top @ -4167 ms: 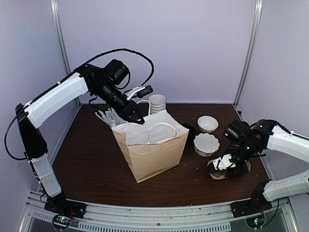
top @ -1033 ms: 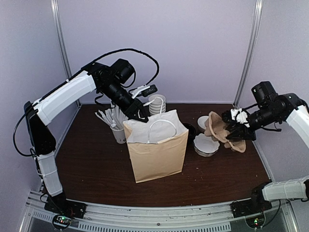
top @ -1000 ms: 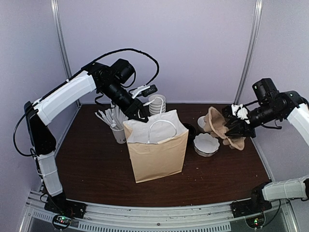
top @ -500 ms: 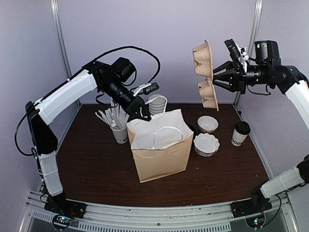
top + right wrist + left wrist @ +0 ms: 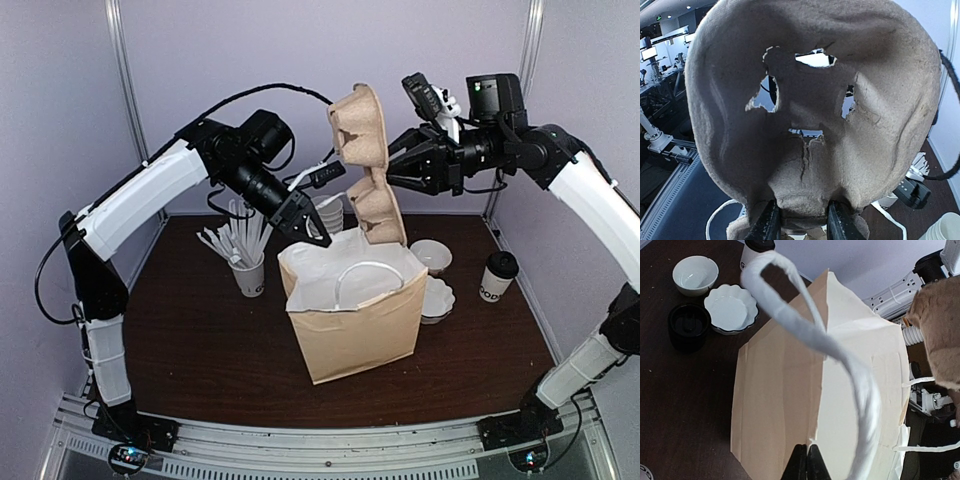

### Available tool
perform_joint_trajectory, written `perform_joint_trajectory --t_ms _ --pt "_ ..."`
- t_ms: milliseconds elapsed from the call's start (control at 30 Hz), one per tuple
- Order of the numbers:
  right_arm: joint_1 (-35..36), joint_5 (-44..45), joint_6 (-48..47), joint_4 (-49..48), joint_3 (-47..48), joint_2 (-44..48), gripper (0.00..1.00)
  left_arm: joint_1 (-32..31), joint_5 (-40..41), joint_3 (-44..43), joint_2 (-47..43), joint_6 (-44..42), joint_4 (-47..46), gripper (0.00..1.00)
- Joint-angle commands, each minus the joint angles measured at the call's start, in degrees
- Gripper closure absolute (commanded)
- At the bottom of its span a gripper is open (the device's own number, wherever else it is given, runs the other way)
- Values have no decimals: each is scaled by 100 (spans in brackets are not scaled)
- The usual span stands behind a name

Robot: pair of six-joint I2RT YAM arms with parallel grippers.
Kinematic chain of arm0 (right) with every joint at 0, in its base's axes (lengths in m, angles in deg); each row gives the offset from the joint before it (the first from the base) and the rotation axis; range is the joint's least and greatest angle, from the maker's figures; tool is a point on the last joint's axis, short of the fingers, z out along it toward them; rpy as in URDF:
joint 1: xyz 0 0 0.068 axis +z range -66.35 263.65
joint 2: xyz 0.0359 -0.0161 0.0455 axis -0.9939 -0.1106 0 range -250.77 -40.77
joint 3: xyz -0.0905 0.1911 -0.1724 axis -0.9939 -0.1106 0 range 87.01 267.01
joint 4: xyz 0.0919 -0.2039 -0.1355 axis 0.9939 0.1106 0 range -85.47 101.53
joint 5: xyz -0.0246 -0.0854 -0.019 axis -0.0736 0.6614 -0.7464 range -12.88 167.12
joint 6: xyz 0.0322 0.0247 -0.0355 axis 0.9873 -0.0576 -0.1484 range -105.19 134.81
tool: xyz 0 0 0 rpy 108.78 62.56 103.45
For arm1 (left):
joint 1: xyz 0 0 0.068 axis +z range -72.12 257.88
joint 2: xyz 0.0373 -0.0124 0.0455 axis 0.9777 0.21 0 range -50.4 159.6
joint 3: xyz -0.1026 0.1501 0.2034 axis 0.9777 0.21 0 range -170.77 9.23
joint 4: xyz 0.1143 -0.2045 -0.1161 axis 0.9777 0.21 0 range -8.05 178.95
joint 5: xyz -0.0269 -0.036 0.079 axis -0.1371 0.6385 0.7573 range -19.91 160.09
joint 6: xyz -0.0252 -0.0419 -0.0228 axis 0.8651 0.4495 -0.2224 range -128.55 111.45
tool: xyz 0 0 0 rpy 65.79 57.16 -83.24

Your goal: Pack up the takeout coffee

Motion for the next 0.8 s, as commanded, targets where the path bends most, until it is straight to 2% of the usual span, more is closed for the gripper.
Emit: perform_joint_trajectory --t_ms 0,200,567,767 --pt "338 47 -65 52 2 -65 70 -32 -499 -79 32 168 44 100" --pt "669 240 -424 350 -288 -94 71 -53 -474 149 -31 132 70 100" --pt "818 746 -1185 791 -942 -57 71 -96 -527 304 -17 3 196 100" --pt "968 1424 -1786 1370 -1019 -26 71 -97 -523 397 -61 -18 244 100"
